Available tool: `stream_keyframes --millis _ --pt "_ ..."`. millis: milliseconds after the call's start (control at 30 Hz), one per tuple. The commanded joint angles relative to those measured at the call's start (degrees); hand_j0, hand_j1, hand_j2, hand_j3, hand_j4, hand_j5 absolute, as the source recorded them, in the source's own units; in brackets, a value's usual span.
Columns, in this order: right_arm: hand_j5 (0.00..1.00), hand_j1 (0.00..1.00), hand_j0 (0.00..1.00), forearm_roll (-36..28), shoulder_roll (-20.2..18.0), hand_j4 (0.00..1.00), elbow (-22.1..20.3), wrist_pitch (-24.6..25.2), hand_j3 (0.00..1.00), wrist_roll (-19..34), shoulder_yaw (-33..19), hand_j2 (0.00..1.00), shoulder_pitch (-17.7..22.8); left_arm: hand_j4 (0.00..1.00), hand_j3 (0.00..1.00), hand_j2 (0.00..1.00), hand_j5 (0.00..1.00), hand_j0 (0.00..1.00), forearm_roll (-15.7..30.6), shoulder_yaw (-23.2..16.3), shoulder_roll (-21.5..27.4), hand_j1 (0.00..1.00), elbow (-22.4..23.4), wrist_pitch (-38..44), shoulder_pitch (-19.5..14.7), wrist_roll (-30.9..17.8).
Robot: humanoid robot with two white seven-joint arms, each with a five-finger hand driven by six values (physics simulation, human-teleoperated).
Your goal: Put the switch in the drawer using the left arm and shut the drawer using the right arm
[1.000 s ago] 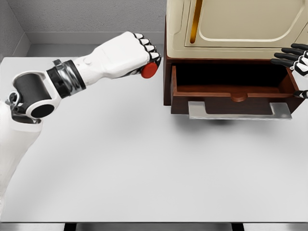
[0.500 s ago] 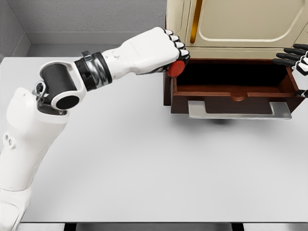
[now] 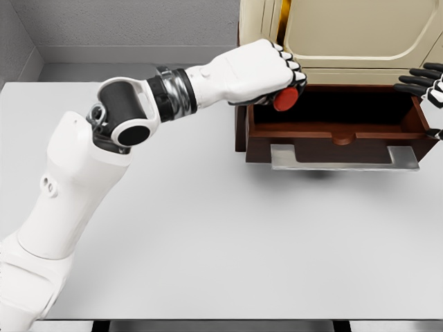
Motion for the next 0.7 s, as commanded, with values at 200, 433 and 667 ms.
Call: stream_keyframes --millis 200,433,667 --pt "1.00 1.00 1.00 -0.28 -0.15 1.00 0.04 -0.04 1.00 -0.02 -0.02 1.00 0.00 0.26 0.26 0.26 0.26 0.26 -1.51 -1.27 -2.76 0.26 4.15 0.11 -0.79 0.05" --pt "1.00 1.00 1.00 -0.28 -0.15 1.00 0.04 -0.04 1.00 -0.02 -0.02 1.00 0.00 0.26 0.26 0.26 0.26 0.26 -1.51 -2.15 -3.73 0.26 5.82 0.03 -1.58 0.05" --pt "1.00 1.00 1.00 -0.28 -0.15 1.00 0.04 -0.04 1.00 -0.02 -0.02 1.00 0.00 0.26 0.26 0.26 0.26 0.26 -1.51 -2.15 -4.34 0.26 6.08 0.03 -1.58 0.05"
